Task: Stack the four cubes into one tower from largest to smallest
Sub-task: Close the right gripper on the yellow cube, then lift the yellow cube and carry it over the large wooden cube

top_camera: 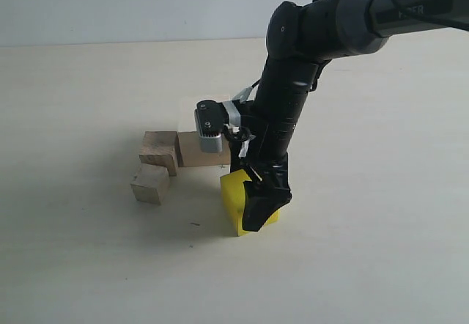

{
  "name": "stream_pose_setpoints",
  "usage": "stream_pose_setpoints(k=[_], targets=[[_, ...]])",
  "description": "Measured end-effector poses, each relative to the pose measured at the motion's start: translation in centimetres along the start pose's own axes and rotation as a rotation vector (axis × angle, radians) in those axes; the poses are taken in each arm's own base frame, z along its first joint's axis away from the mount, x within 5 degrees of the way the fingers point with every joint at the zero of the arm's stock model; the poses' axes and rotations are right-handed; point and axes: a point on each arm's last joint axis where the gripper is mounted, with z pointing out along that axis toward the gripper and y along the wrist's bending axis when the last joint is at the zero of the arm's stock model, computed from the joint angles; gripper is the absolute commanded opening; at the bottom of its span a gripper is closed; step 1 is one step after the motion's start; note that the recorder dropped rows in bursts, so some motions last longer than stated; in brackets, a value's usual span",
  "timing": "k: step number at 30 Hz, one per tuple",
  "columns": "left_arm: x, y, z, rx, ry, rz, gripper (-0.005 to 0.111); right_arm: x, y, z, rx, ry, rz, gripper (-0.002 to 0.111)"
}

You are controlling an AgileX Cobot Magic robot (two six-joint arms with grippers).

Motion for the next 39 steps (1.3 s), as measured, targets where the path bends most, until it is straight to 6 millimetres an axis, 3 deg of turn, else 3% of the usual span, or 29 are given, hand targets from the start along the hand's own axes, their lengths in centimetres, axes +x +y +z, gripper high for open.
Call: stream_pose_setpoints(k=[4, 14, 25, 28, 34, 39], targets=[[0.0, 0.0, 0.0, 0.0, 0.0, 0.0, 0.0, 0.0, 0.0, 0.0, 0.0, 0.0, 0.0, 0.072], [0.0, 0.0, 0.0, 0.0, 0.0, 0.0, 0.0, 0.2, 0.2, -0.1, -0.028, 0.029, -0.012, 0.0], [0.0, 0.0, 0.0, 0.0, 0.0, 0.0, 0.0, 0.4, 0.7, -1.1, -0.013, 0.082, 0.143, 0.0], [0.0, 0.0, 0.0, 0.0, 0.0, 0.0, 0.0, 0.5, 1.0, -2.3, 0.033, 0.12, 0.131, 0.0], [0.0, 0.0, 0.0, 0.0, 0.0, 0.0, 0.0, -0.6, 2.6, -6.9, 0.199, 0.085, 0.079, 0.0], [0.0, 0.0, 0.0, 0.0, 0.0, 0.0, 0.0, -1.7, 1.6, -9.0, 0.41, 0.005, 0.08, 0.0]])
